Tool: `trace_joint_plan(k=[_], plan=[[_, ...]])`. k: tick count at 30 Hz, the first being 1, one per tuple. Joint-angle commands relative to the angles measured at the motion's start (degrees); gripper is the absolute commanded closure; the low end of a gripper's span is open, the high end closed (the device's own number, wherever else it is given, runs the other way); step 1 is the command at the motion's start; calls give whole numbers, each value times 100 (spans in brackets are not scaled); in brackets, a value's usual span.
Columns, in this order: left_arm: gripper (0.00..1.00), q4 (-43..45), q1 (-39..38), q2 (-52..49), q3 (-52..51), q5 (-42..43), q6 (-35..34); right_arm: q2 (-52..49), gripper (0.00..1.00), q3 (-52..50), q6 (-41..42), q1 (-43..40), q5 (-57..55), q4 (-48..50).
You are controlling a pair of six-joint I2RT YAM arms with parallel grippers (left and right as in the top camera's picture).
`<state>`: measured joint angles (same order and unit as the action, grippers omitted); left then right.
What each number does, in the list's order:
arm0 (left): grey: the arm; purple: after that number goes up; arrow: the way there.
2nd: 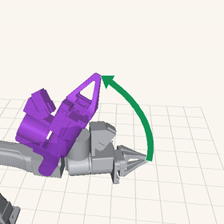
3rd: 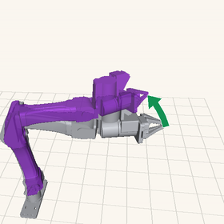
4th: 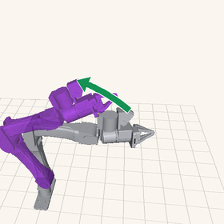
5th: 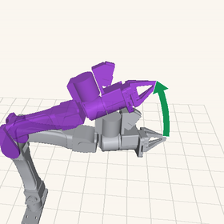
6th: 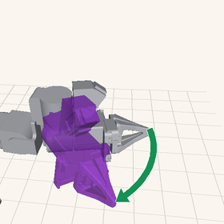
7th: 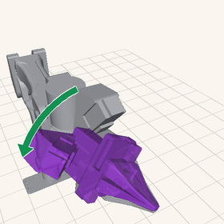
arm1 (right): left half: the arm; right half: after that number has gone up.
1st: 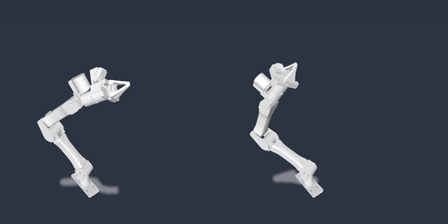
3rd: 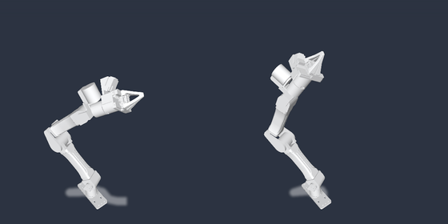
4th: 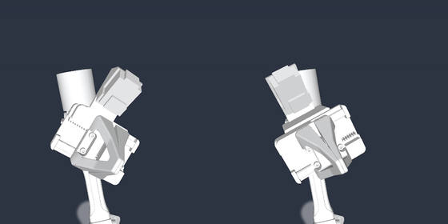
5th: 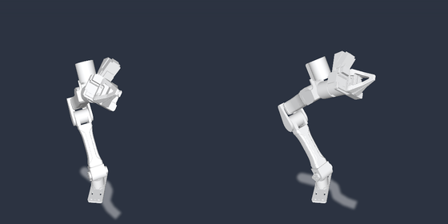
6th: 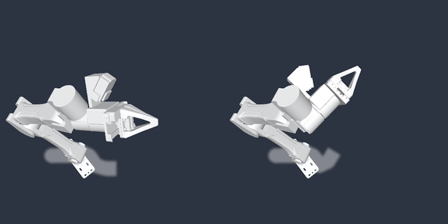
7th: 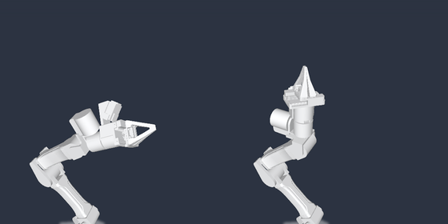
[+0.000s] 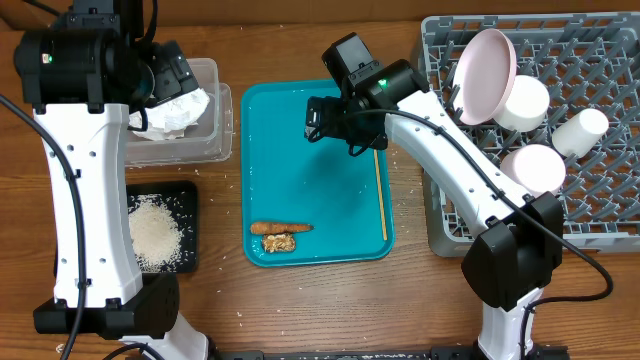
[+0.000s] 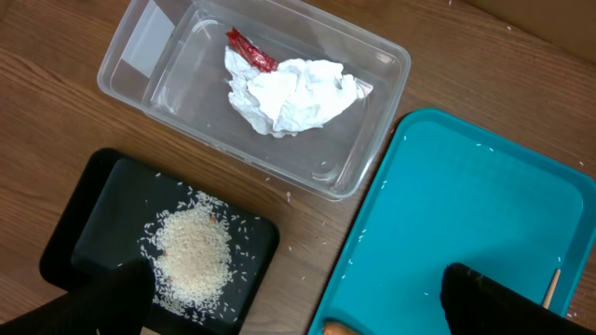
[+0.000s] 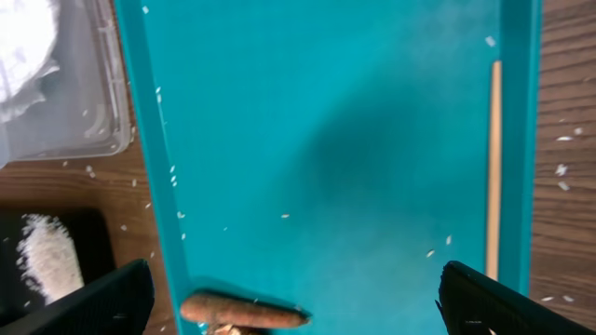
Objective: Sort waste into correct bins and load items into the dishwasher
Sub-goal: 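Lower the right gripper and grasp the wooden stick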
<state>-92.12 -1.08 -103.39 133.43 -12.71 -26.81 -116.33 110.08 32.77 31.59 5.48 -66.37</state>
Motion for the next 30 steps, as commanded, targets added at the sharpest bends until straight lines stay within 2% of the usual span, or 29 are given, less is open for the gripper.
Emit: trace_joint_plan(k=[1,17,30], plan=[[0,0,-11,-44,-22,-79,-2,-166,0,-28,-48,26,-424,11],[0,0,-11,-44,-22,-79,-2,-1165,0,-496,-136,17,-922,7],[0,0,-11,-44,-22,-79,-2,-1209,0,-918,-177,15,-1296,247]])
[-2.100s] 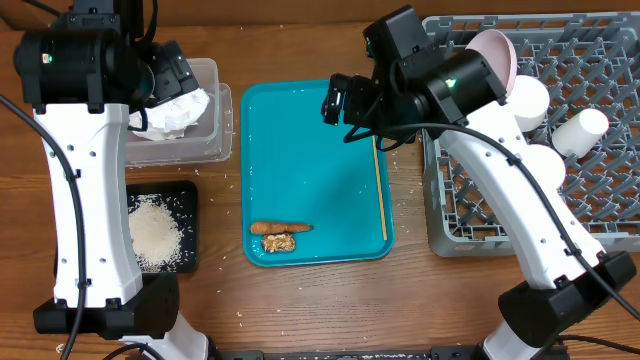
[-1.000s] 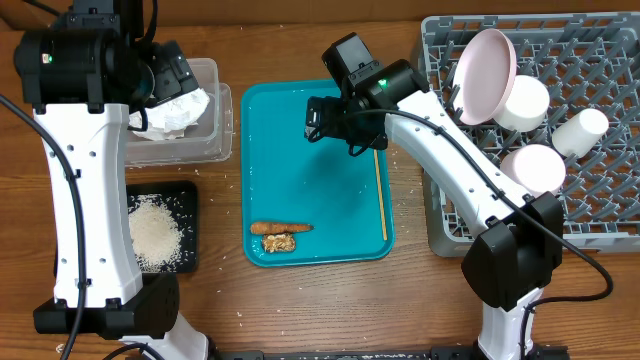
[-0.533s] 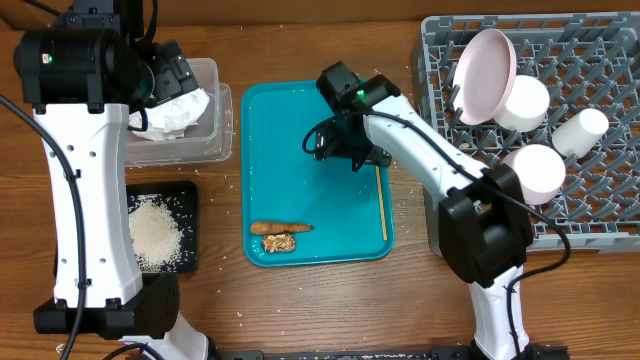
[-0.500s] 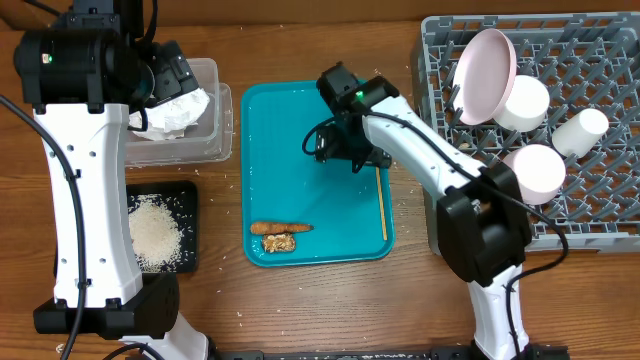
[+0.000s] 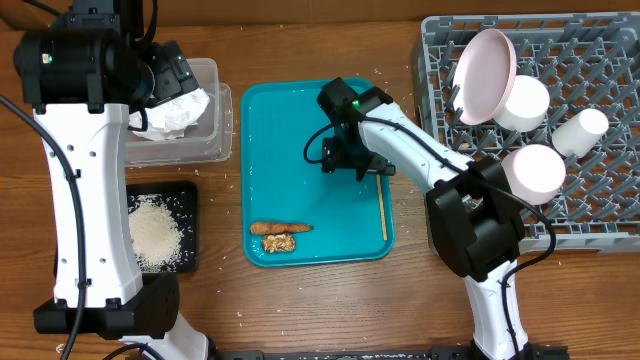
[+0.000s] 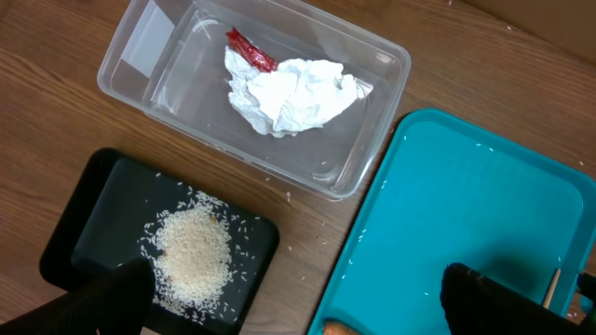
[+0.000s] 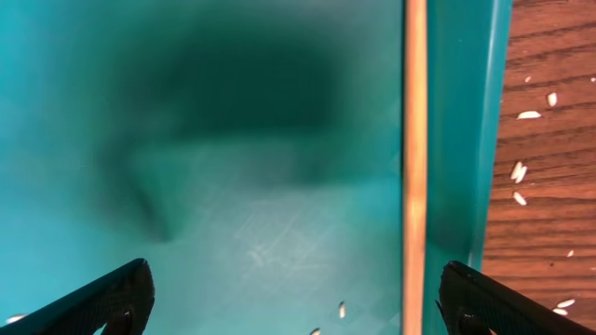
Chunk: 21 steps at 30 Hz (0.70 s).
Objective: Sort waste into correct bins and load items into the dishwasher
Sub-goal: 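Lower the right gripper and grasp the wooden stick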
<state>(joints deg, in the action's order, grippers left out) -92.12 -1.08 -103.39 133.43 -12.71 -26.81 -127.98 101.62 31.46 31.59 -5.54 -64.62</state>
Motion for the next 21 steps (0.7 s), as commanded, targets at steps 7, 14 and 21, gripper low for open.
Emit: trace_joint_plan(k=[7,14,21], plan=[[0,0,-11,-44,-22,-79,-2,-63,0,-378,-44,22,-39,393],[0,0,-11,-44,-22,-79,0,-68,32,-380,-20,22,216,391],[0,0,-11,-44,-22,-79,-2,-59,89,-310,232,22,240,214]])
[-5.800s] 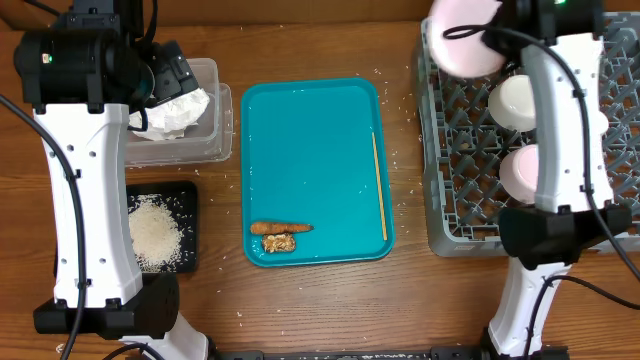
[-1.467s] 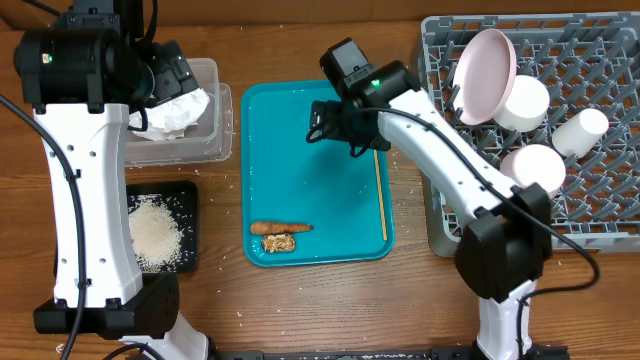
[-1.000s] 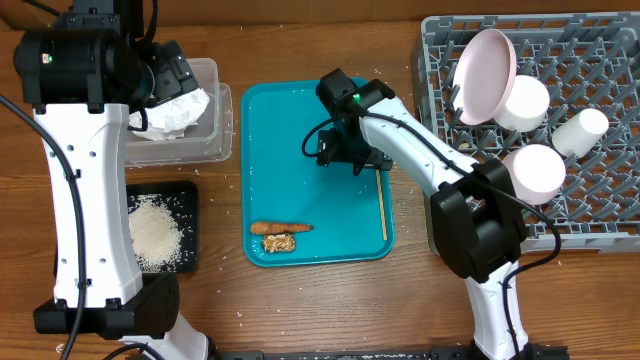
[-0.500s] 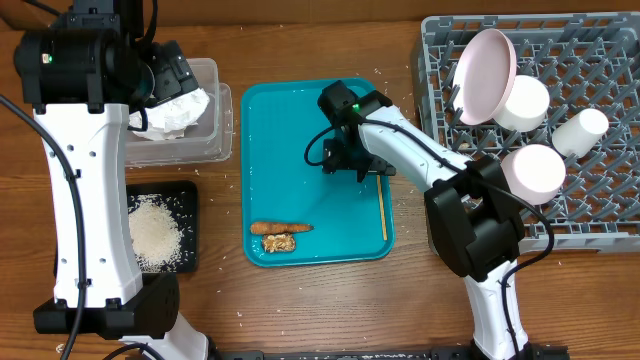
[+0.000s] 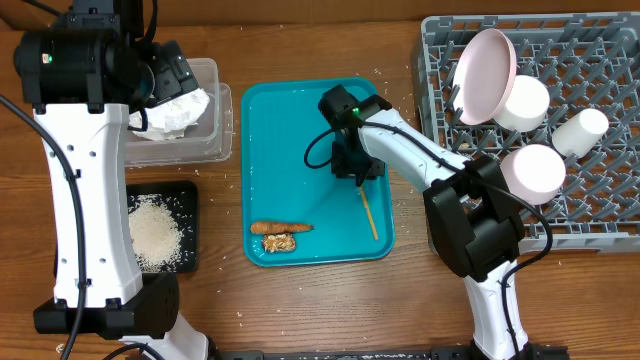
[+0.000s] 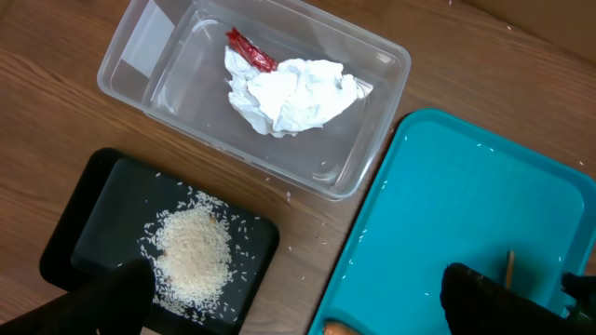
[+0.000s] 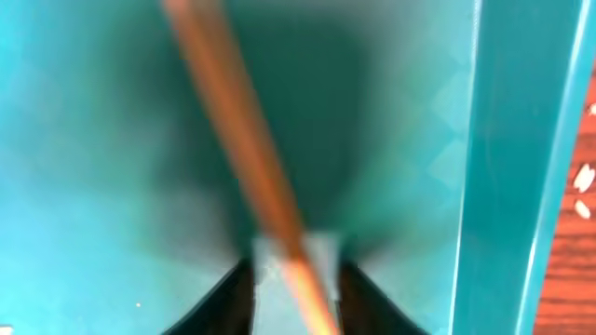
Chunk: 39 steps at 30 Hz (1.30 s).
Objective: Sort waste into correct bins and load items into the dishwasher
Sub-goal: 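Lower the right gripper and grasp the wooden stick, then carry the stick right and release it into the rack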
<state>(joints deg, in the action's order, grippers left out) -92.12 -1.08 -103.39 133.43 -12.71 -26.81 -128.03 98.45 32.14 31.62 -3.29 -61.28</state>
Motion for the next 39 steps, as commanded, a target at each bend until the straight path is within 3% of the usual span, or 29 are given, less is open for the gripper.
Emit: trace_joint_plan(k=[1,14,24,39], plan=[[0,0,-11,-44,-22,-79,0,-50,95,55,210,7,44,-192],[0,0,-11,-44,-22,-79,-2,264,96,1008,409,-149,343,-811],[0,0,-11,-44,-22,-79,-2,1104,96,1266,-138,-437,337,-1110],[0,0,-11,-44,-22,-79,-2,2155,96,1261,-2341,-2817,358,-973]])
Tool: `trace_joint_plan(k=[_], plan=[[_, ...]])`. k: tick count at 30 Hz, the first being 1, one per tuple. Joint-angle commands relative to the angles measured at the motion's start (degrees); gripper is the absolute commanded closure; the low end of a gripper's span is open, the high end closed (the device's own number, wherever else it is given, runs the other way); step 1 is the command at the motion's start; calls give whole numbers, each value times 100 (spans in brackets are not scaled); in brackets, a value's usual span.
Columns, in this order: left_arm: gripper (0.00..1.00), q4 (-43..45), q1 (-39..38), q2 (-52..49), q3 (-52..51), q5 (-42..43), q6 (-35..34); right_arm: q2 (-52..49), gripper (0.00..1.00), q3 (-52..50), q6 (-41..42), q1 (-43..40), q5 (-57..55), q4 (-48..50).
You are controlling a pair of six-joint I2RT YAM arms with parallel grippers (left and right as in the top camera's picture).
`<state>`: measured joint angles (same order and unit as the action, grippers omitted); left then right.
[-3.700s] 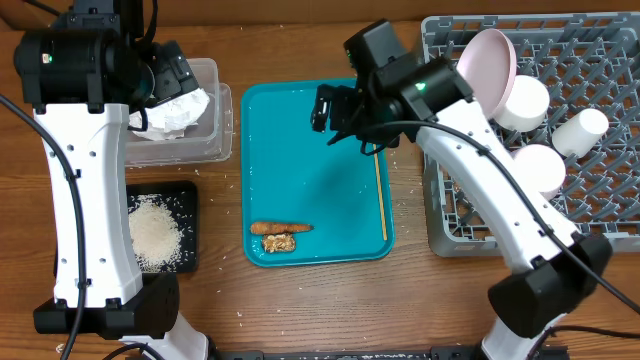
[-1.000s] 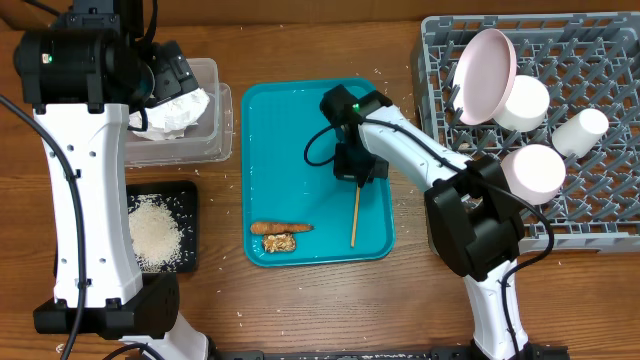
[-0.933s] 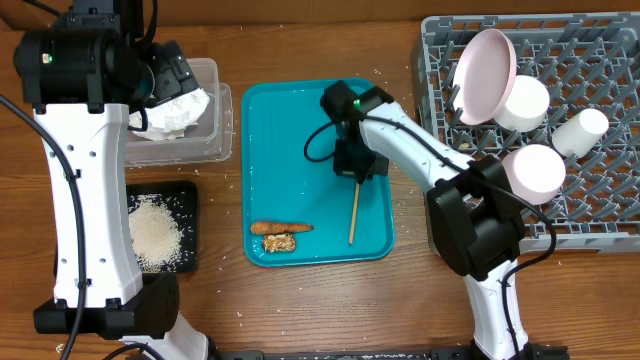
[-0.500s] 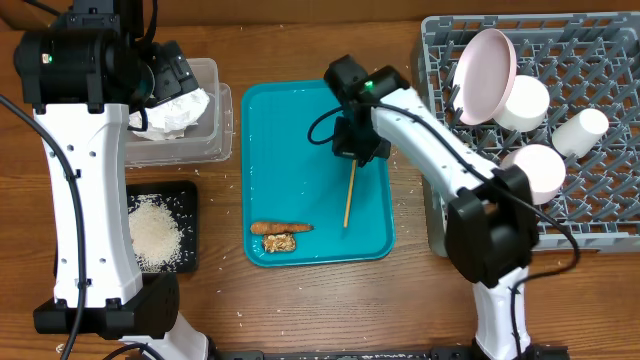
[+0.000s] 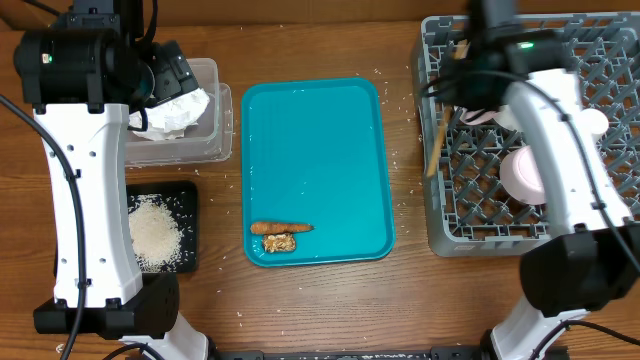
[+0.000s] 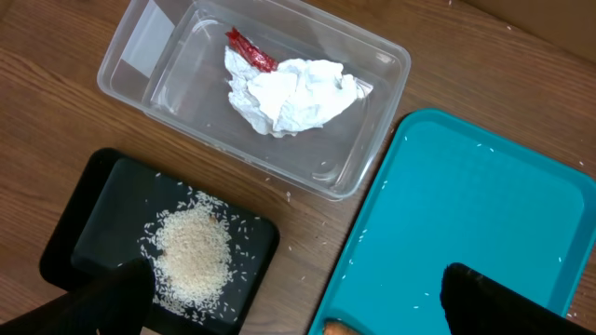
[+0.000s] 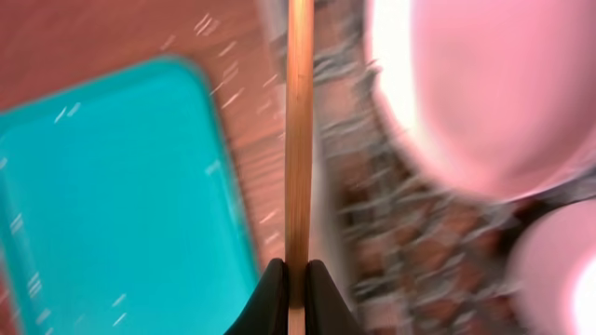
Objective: Sort waste into correct bins and load items into the dishwasher
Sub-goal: 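Carry the stick right and release it into the rack, then withdraw the right gripper to the right edge of the rack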
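My right gripper [image 7: 298, 282] is shut on a wooden chopstick [image 5: 437, 130], which hangs tilted over the left edge of the grey dish rack [image 5: 470, 215]. In the right wrist view the chopstick [image 7: 299, 130] runs straight up from the pinched fingers, beside the pink bowl [image 7: 466, 93]. A carrot [image 5: 280, 227] and a brown scrap [image 5: 280, 243] lie at the near end of the teal tray [image 5: 315, 140]. My left gripper [image 6: 298, 307] hangs open, high above the clear bin [image 6: 372, 65] and the black tray [image 6: 102, 200].
The clear bin holds crumpled white tissue [image 6: 293, 93] and a red wrapper [image 6: 250, 48]. Rice [image 6: 191, 251] is heaped on the black tray. White cups [image 5: 525, 170] stand in the rack. Rice grains are scattered on the wooden table [image 5: 410, 290].
My right gripper was low on the teal tray, shut on the chopstick. Now it holds the chopstick up at the dish rack's left edge. The left arm has not moved.
My right gripper was open above the teal tray, with the chopstick lying along its right edge. Then it was low over the stick, then shut on it with the stick skewed. Now the stick is off the tray and at the rack.
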<state>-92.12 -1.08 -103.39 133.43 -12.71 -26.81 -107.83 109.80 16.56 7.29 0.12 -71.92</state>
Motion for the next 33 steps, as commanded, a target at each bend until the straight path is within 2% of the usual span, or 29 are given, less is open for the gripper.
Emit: trace_joint_plan(k=[1,2,3,5,11,13,21,25,28,33], plan=[[0,0,-11,-44,-22,-79,-2,131,96,125,-933,-487,24,129],[0,0,-11,-44,-22,-79,-2,131,96,125,-1119,-573,37,181],[0,0,-11,-44,-22,-79,0,131,96,120,-1705,-669,289,295],[0,0,-11,-44,-22,-79,-2,131,96,116,-2006,-671,437,374],[0,0,-11,-44,-22,-79,-2,129,95,116,-2133,-671,450,710],[0,0,-11,-44,-22,-79,-2,129,92,116,-2131,-671,452,772],[0,0,-11,-44,-22,-79,-2,125,51,116,-2085,-667,555,780],[1,0,-11,-44,-22,-79,-2,125,41,118,-2024,-667,984,715],[0,0,-11,-44,-22,-79,-2,127,36,118,-1624,-664,1185,675],[0,0,-11,-44,-22,-79,-2,127,34,118,-1200,-535,2131,361]])
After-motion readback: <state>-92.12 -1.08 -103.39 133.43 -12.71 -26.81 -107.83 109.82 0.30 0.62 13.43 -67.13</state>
